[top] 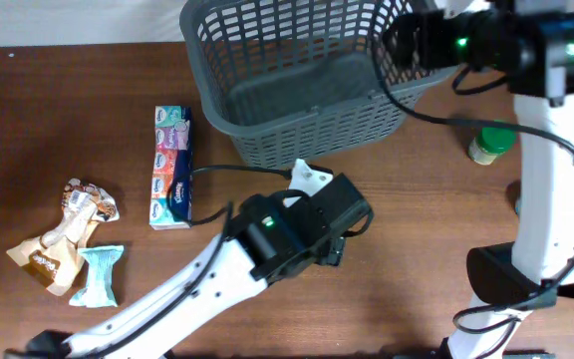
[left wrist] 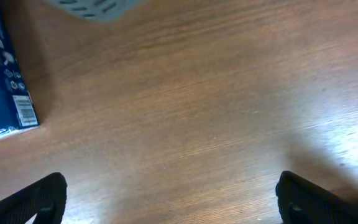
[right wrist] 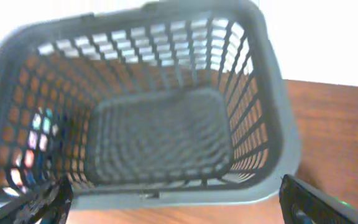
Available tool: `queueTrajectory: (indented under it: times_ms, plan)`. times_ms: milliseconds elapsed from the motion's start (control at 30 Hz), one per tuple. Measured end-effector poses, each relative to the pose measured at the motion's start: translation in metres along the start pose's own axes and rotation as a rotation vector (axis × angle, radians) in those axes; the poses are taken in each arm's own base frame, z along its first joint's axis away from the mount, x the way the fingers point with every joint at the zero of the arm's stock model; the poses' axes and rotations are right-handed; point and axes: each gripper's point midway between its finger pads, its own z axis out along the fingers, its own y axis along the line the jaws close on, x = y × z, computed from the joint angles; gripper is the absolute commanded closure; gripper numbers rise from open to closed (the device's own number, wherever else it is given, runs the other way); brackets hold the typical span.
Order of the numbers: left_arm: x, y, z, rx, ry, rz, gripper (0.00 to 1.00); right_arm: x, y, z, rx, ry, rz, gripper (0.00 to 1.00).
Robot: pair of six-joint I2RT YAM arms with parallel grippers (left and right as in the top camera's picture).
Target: Pack container
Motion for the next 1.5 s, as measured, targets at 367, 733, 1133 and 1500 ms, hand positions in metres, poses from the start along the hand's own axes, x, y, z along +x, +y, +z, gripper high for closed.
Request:
queueTrajectory:
  times_ms: [367,733,1133,1500]
  plan:
    - [0.001,-0.003,0.005,0.000,0.016,0.004,0.01,0.012,-0.008,0.024,-0.045,0.081,0.074,0.01]
    - [0.001,-0.003,0.005,0.000,0.015,0.004,0.00,0.031,-0.010,0.057,-0.064,0.182,0.085,0.01]
    - [0.002,-0.004,0.005,0.004,0.018,0.003,0.01,0.024,-0.010,0.058,-0.068,0.151,0.079,0.01]
    - [0.006,-0.009,0.005,0.033,0.041,0.003,0.01,0.009,-0.009,0.071,-0.089,0.093,0.066,0.01]
